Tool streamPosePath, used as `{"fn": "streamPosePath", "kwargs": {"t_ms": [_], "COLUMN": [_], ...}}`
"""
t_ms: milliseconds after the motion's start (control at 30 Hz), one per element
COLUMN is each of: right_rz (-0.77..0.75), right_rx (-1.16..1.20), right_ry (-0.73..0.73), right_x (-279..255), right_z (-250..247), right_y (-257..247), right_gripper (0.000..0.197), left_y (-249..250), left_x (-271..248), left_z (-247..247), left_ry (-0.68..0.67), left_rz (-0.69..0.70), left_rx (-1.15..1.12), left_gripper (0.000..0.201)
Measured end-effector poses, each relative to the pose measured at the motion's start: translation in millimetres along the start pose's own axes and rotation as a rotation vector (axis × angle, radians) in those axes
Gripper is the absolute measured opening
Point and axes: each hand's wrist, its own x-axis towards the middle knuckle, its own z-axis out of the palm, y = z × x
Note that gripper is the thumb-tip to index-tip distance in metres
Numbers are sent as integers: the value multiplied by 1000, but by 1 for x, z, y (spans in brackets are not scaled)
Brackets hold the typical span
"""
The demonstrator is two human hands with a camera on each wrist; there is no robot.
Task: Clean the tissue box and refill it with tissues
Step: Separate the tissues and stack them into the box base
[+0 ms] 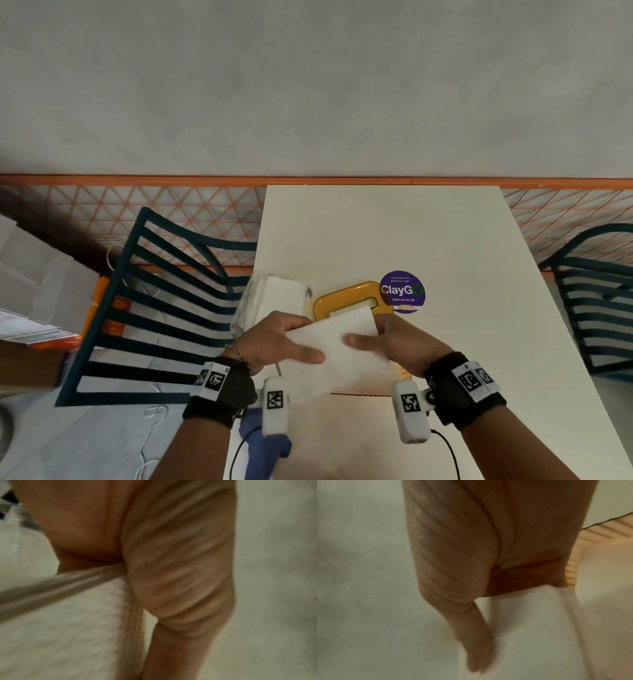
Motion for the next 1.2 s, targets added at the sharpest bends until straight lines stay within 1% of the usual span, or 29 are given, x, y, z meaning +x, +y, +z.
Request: {"fn": "streamPosePath", "kwargs": {"t_ms": [33,100,167,200,233,300,400,467,533,600,700,800,1000,1100,1133,1200], "right_rz": [5,6,25,43,69,136,248,302,350,381,396,402,374,332,330,317], "right_rx": [5,48,121,143,143,99,-41,-171,-322,-475,-557,-588,-668,-739,-748,-790], "right_ry": [17,71,144,181,215,271,347,389,419,449,466,474,487,486,502,538], "right_x": [-3,-8,-9,-9,-7,-3,4,8,12,13,19,22,23,18,16,11], "right_z": [-2,-6,-10,-12,-15,-17,-19,-18,-14,-7,0,6,14,19,19,19], "right_y": [6,16,29,36,45,60,79,86,87,83,81,80,81,82,82,83], "right_gripper": [30,29,29,29,29,26,22,25,34,43,47,50,55,59,59,52], "left_y": [-6,-19,-29,-33,-37,-45,-48,-41,-35,-30,-26,-24,-22,-26,-26,-27], "left_x": [6,18,26,27,29,33,44,48,49,50,55,57,61,61,59,51], "left_z": [4,16,31,41,52,70,84,90,96,102,109,113,117,117,117,115], "left_ry": [29,137,240,253,240,250,399,445,434,395,348,327,329,342,362,413], "left_rz": [-4,-53,-118,-137,-153,-188,-240,-256,-276,-294,-325,-347,-346,-300,-279,-230], "left_rx": [-63,-333,-589,-626,-612,-504,-268,-54,128,232,274,229,249,372,440,555], "left_gripper": [49,54,48,42,36,34,40,48,58,65,74,86,89,94,92,85]}}
